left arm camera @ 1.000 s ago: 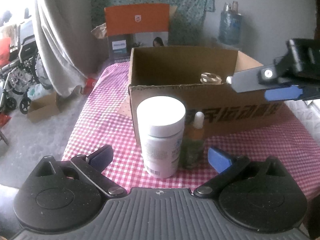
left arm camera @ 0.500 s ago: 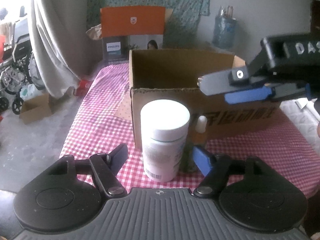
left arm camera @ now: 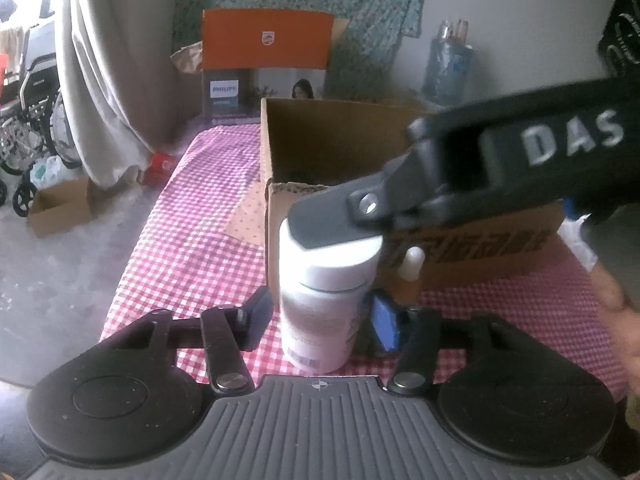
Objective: Organize rigid objects
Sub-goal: 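Close the right gripper on the white pill bottle while the left gripper closes on it, then lift the white pill bottle with both grippers and carry it over the box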
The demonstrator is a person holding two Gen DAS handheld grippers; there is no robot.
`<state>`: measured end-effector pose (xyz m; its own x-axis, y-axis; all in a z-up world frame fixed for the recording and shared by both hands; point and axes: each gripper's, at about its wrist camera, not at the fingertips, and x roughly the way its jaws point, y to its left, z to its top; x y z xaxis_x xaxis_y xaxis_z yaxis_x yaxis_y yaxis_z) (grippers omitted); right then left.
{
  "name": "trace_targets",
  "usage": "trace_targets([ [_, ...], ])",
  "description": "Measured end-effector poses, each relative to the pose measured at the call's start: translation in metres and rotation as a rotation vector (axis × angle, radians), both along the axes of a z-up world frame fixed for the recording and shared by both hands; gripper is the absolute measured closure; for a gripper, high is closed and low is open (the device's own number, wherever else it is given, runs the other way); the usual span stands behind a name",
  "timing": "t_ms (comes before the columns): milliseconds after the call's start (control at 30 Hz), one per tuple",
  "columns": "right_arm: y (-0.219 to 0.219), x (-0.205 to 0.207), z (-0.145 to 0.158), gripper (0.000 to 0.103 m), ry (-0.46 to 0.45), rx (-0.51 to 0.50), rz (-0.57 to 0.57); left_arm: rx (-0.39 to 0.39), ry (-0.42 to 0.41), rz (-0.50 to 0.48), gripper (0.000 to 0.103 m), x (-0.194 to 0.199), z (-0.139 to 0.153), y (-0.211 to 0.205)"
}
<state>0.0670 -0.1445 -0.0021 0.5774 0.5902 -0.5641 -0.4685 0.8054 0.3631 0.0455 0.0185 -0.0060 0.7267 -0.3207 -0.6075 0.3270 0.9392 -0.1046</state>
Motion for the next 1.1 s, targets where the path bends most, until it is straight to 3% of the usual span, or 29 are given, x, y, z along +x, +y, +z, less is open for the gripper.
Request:
trace_targets([
  [200,0.006,0.003,-0.008,0.050,0.033,-0.023,0.016,0.002,-0.008,0.016,0.055,0.001,0.000,0.001],
  [500,0.002,0.000,0.001,0.052,0.038,0.030,0.022,0.014,-0.051,0.033,0.056,-0.010,0.013,0.004],
  [833,-0.005,-0.025,0.058,0.052,-0.076,0.135,0.055,0.031,-0.199,0.077,0.056,-0.028,0.072,0.006],
  [1000,-0.021,-0.025,0.089,0.052,-0.130,0.178,0.059,-0.002,-0.265,0.041,0.058,-0.017,0.102,-0.009],
  [1067,-0.030,-0.022,0.099,0.052,-0.135,0.199,0.059,-0.050,-0.267,-0.001,0.060,-0.010,0.110,-0.018],
  [1100,-0.033,-0.020,0.104,0.052,-0.147,0.193,0.047,-0.069,-0.272,-0.023,0.070,-0.007,0.113,-0.023],
])
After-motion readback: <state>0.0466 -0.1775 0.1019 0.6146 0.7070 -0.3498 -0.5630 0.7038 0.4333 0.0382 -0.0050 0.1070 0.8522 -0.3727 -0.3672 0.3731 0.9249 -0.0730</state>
